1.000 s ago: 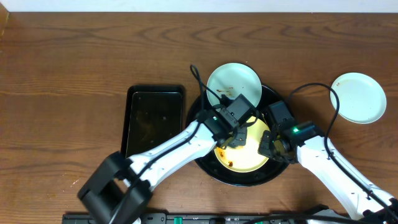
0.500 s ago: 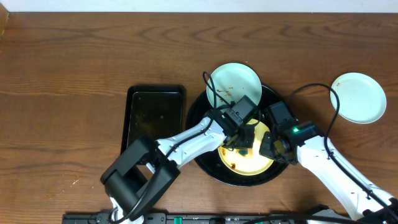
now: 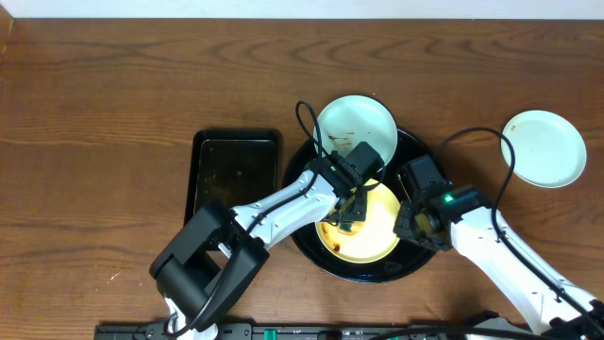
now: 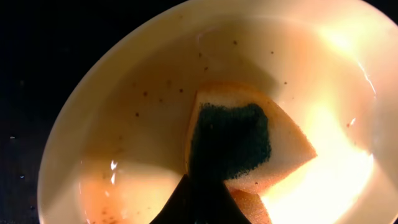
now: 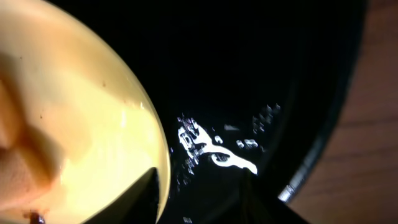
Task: Clean dirty plates on tray and stack at the side
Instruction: 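Wipe the sponge across the tilted yellow plate with the left gripper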
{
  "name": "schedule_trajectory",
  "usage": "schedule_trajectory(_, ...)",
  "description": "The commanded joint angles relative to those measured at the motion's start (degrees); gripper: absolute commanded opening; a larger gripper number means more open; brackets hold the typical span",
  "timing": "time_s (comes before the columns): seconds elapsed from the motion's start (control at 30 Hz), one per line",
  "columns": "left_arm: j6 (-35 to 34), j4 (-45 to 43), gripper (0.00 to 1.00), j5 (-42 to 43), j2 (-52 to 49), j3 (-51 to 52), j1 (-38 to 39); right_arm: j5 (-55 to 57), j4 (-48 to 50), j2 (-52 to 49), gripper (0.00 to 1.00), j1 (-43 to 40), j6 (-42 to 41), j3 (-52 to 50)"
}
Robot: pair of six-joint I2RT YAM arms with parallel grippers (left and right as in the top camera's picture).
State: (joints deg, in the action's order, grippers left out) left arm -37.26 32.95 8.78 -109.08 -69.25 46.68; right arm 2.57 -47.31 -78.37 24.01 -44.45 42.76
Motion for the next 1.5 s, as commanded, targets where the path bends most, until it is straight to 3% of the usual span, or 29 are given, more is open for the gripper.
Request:
schedule_trajectory(0.0, 1.01, 0.96, 0.08, -5.16, -0.87, 0.15, -0.68, -0.96, 2.67, -0.2, 0.44, -0.46, -0.07, -3.04)
schedule_trajectory(0.17, 1.01, 1.57, 0.07, -4.92, -0.87, 0.15, -0.63, -3.89, 8.07, -0.2, 0.36, -0.46, -0.35, -5.53)
schedule_trajectory(0.27, 1.03, 1.53, 0.07, -4.26, -0.87, 0.15, -0.63, -3.98, 10.62, -0.46, 0.41, -0.46, -0.55, -5.81)
schedule_trajectory(0.4, 1.2, 1.57, 0.07, -3.21, -0.87, 0.15, -0.61, -4.33, 13.77, -1.86, 0.38, -0.46, -1.16, -5.81)
schedule_trajectory(0.53, 1.2, 1.88, 0.07, -3.21, -0.87, 0.15, -0.59, -5.97, 16.61, -5.57, 0.14, -0.35, -1.81, -5.81)
schedule_trajectory(0.67, 1.2, 2.34, 0.07, -3.21, -0.87, 0.15, -0.59, -7.69, 18.45, -10.34, 0.01, -0.33, -2.45, -5.81)
schedule_trajectory(1.07, 1.44, 7.8, 0.07, -3.74, -0.87, 0.13, -0.59, -7.52, 17.77, -12.98, 0.01, -0.37, -3.28, -5.81)
schedule_trajectory(1.47, 1.42, 19.74, 0.07, -14.49, -0.87, 0.13, -0.59, -7.56, 17.49, -12.98, 0.02, -0.37, -2.62, -5.81)
